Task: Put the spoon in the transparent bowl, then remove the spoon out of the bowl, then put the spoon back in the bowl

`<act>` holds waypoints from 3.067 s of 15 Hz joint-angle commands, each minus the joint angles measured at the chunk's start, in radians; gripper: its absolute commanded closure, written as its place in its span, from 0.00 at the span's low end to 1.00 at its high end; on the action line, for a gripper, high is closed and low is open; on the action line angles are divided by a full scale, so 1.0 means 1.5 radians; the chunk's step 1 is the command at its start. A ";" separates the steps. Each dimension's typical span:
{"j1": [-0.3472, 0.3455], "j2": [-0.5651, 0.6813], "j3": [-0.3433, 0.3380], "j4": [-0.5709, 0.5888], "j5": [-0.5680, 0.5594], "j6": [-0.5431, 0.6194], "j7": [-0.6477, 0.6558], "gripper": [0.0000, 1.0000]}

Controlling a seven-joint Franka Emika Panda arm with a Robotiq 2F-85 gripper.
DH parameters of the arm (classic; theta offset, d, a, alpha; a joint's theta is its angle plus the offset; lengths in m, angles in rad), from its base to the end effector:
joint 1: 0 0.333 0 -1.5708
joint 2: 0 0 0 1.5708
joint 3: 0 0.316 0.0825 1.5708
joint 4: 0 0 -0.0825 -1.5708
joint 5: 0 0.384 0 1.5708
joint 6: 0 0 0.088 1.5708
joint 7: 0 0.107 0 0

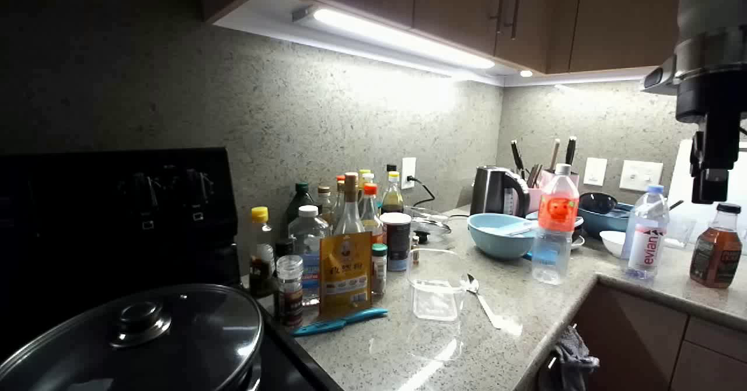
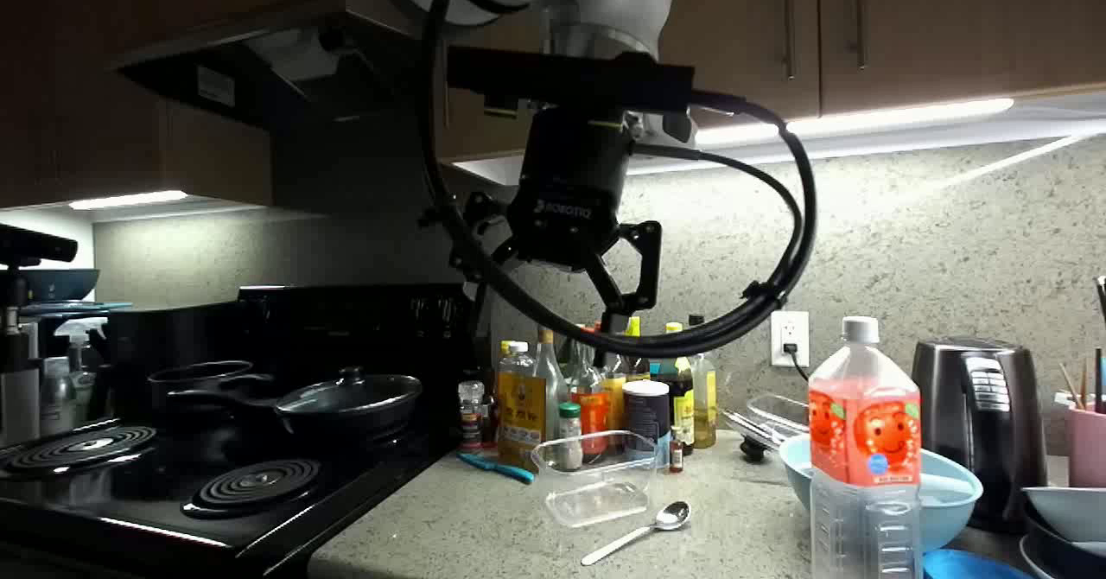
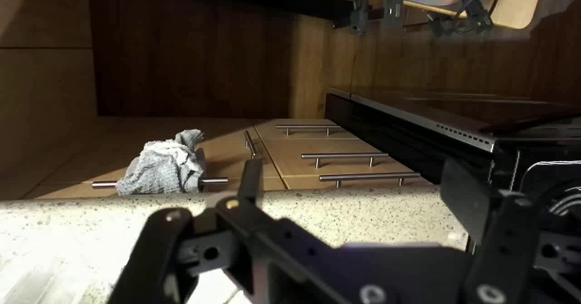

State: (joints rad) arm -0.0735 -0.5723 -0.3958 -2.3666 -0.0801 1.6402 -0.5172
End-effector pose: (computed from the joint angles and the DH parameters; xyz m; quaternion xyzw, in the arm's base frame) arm 0.3197 -0.1876 0.5011 -0.9911 -0.0690 0.0545 0.1002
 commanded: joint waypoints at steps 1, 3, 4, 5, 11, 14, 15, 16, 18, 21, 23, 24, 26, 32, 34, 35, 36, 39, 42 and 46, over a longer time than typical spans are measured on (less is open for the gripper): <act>-0.016 0.004 0.013 0.001 0.007 0.000 -0.007 0.00; -0.016 0.004 0.013 0.001 0.007 0.000 -0.007 0.00; -0.016 0.004 0.013 0.001 0.007 0.000 -0.007 0.00; -0.016 0.004 0.013 0.001 0.007 0.000 -0.007 0.00; -0.008 0.038 0.007 0.021 0.009 -0.031 -0.023 0.00; 0.005 0.092 -0.003 0.046 0.016 -0.081 -0.064 0.00; 0.007 0.114 -0.005 0.055 0.018 -0.094 -0.091 0.00; 0.007 0.135 -0.004 0.064 0.018 -0.106 -0.112 0.00; 0.005 0.184 0.001 0.087 0.012 -0.119 -0.160 0.00; -0.006 0.249 0.017 0.122 0.003 -0.120 -0.203 0.00; -0.021 0.222 0.030 0.094 0.010 -0.097 -0.181 0.00; -0.022 0.238 0.033 0.103 0.010 -0.098 -0.184 0.00; -0.023 0.253 0.036 0.112 0.009 -0.099 -0.186 0.00; -0.034 0.244 0.033 0.081 0.162 0.112 -0.210 0.00; -0.035 0.257 0.033 0.079 0.192 0.177 -0.222 0.00; -0.036 0.265 0.034 0.077 0.201 0.210 -0.230 0.00; -0.037 0.270 0.036 0.074 0.202 0.251 -0.233 0.00; -0.041 0.273 0.045 0.084 0.184 0.233 -0.205 0.00; -0.042 0.284 0.055 0.080 0.169 0.273 -0.189 0.00; -0.044 0.335 0.066 0.099 0.168 0.325 -0.192 0.00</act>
State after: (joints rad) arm -0.1162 -0.1287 -0.3269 -2.2398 0.1852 2.0767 -0.8127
